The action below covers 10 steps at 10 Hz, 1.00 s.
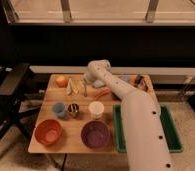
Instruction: Place fork in purple bowl
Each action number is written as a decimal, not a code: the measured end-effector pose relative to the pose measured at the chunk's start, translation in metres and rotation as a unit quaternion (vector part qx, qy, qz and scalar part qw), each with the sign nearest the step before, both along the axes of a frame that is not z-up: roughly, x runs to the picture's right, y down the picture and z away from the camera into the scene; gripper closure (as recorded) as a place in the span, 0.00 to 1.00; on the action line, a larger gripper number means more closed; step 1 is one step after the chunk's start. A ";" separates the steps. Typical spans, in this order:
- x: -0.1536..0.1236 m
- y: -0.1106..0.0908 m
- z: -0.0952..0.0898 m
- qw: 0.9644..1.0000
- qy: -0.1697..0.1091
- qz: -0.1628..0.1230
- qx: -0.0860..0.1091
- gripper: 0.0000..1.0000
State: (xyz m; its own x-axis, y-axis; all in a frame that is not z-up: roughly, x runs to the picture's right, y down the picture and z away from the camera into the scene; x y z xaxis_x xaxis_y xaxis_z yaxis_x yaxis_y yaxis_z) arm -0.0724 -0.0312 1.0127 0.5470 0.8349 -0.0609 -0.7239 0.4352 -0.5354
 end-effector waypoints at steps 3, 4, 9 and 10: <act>0.001 0.008 0.020 1.000 0.013 0.007 -0.003 0.35; 0.002 0.009 0.026 1.000 0.019 0.010 -0.003 0.35; 0.007 0.010 0.029 1.000 0.029 0.010 -0.005 0.78; 0.008 0.009 0.029 0.999 0.030 0.010 -0.005 0.85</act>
State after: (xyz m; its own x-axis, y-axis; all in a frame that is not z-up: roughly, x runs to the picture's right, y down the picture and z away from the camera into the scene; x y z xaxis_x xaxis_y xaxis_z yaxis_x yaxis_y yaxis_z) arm -0.0640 -0.0217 1.0418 0.5249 0.8451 -0.1017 -0.7636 0.4147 -0.4950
